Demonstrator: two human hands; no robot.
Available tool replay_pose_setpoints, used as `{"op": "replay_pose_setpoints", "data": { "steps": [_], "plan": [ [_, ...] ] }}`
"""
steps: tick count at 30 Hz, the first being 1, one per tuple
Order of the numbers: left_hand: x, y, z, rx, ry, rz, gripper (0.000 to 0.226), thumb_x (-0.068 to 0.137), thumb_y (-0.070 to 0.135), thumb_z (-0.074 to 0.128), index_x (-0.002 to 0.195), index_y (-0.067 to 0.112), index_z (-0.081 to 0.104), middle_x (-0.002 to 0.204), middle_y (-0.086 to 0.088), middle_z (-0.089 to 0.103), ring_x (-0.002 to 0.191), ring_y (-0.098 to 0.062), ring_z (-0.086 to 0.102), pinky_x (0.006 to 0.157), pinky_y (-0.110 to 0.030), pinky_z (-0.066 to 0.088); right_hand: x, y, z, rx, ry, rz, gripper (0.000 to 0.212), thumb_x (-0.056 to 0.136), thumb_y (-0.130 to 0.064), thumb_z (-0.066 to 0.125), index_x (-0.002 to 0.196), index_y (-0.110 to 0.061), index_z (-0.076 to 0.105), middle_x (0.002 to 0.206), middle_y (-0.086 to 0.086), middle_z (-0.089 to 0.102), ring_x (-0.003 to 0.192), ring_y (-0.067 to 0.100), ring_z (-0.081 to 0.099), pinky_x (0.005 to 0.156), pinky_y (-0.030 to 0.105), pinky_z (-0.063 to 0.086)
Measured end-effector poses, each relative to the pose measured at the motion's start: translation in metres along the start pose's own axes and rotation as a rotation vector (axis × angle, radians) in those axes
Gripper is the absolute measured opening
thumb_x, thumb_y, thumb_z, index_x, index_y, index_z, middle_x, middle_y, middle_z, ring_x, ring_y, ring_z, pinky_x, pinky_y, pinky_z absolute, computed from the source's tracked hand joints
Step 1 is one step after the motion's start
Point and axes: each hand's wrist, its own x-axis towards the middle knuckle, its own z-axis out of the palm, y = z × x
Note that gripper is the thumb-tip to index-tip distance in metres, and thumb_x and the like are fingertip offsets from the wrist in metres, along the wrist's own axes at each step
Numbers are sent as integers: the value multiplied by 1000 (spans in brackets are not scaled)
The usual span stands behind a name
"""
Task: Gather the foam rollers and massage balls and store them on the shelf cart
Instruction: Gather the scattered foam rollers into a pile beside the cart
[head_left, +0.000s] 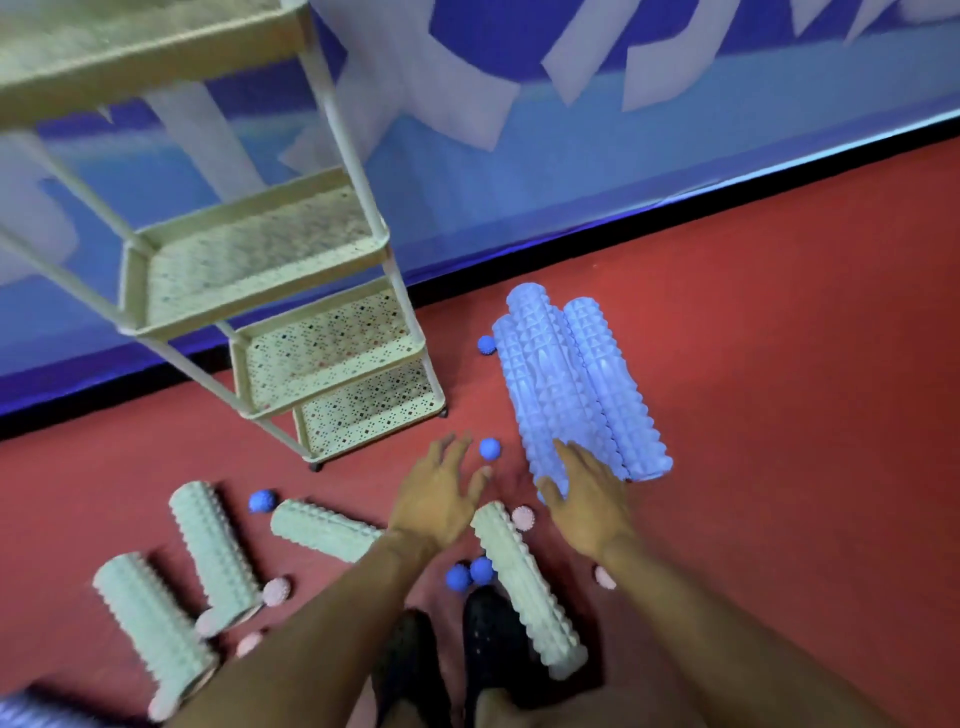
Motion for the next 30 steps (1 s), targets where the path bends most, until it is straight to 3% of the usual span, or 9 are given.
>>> {"op": "replay_pose_setpoints", "data": {
  "steps": [8, 16, 23, 30],
  "plan": [
    [-172, -13, -84, 42, 119, -22, 64, 102, 57, 43, 156, 24, 35, 158, -4, 37, 142, -28, 40, 115, -44, 36, -160, -118, -28, -49, 34, -174, 61, 102, -46, 47, 158, -26, 32, 165, -1, 29, 149, 23, 33, 120, 39, 28],
    [-303, -64, -102, -98, 274, -66, 62, 102, 49, 50, 155, 19, 39, 156, -8, 41, 143, -27, 40, 116, -42, 35, -264, -180, 10, -192, -1, -360, 63, 102, -49, 45, 159, -27, 30, 167, 0, 26, 150, 25, 30, 123, 41, 23],
    [-339, -116, -93, -150, 298, -163, 61, 101, 49, 50, 154, 21, 38, 158, -8, 38, 142, -28, 42, 113, -42, 38, -285, -203, 53, -304, -89, -415, 63, 102, -49, 45, 160, -28, 27, 168, 0, 23, 151, 25, 30, 121, 40, 22],
    [-308, -140, -70, -181, 235, -160, 60, 101, 51, 49, 153, 23, 38, 154, -6, 41, 138, -27, 48, 110, -41, 41, -251, -197, 65, -384, -152, -361, 64, 102, -49, 46, 159, -28, 27, 167, -1, 24, 147, 28, 35, 119, 41, 27]
  ]
}}
